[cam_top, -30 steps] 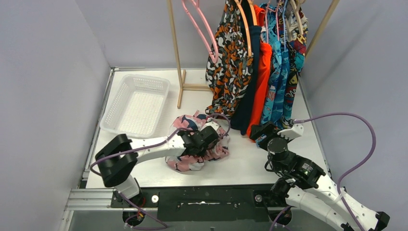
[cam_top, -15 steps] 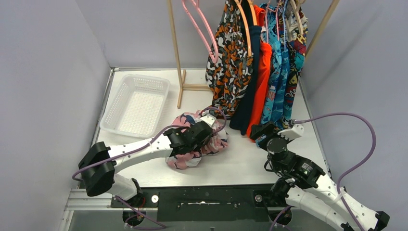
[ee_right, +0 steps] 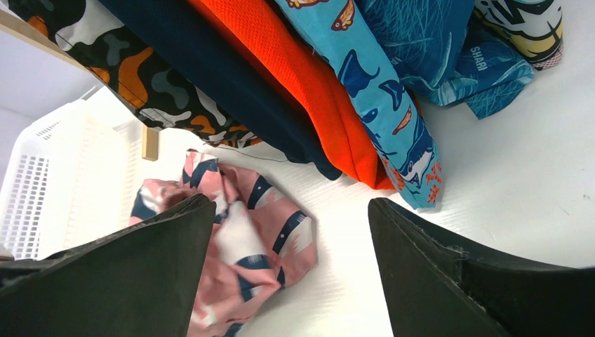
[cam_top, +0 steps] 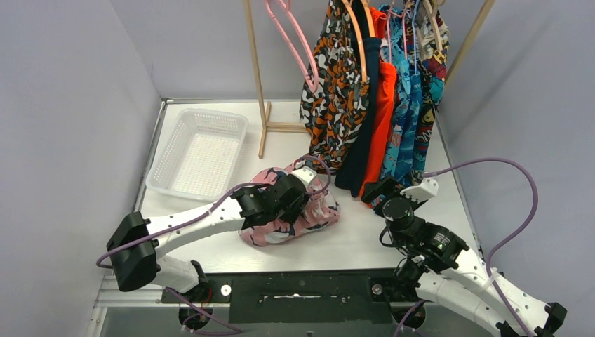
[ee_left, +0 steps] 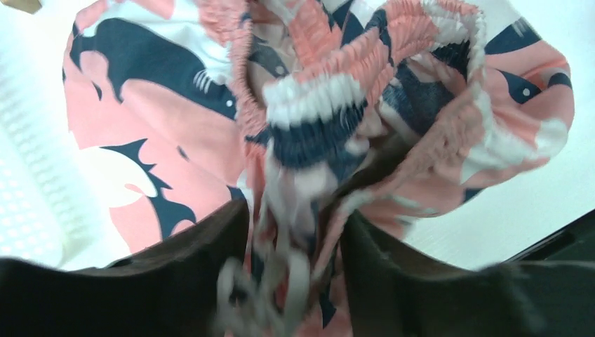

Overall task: Remove the shorts from the hanger
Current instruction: Pick up the shorts at the center of the board.

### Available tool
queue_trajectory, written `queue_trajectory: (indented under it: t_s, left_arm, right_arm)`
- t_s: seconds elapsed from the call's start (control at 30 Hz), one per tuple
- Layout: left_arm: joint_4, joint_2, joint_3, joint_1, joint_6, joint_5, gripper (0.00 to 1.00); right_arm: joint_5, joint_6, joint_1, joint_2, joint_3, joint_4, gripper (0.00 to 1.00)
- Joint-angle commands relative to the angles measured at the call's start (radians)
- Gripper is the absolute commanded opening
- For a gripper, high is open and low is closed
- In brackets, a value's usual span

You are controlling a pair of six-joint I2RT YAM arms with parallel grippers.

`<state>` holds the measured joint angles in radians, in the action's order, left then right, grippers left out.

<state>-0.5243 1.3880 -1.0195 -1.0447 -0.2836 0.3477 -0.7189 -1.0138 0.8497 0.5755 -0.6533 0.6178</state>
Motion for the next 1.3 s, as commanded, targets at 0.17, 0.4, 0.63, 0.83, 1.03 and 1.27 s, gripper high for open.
queue_trajectory:
  t_s: [0.17, 0.4, 0.63, 0.83, 1.03, 1.27]
  left_arm:
    - [0.004, 0.146, -0.131, 0.058, -0.02, 0.002, 0.79]
    - [0.052, 0.24, -0.166, 0.105, 0.026, -0.056, 0.91]
    - [0.201, 0.337, -0.078, 0.209, 0.034, -0.239, 0.91]
    - [0.248, 0.411, -0.023, 0.213, 0.027, -0.312, 0.77]
    - [0.314, 0.402, 0.094, 0.213, -0.062, -0.289, 0.29]
    - [0.326, 0.223, 0.164, 0.213, -0.11, -0.206, 0.0]
  right_arm:
    - [-0.045, -0.004, -0.008, 0.032, -0.049, -0.002, 0.82]
    - [-0.047, -0.009, -0.008, 0.02, -0.039, -0.009, 0.82]
    - [-0.044, 0.009, -0.008, 0.027, -0.039, -0.024, 0.82]
    - [-0.047, 0.018, -0.009, 0.026, -0.037, -0.026, 0.83]
    - [-0.054, 0.026, -0.009, 0.024, -0.027, -0.041, 0.83]
    - [-0.061, 0.045, -0.013, 0.043, -0.025, -0.068, 0.83]
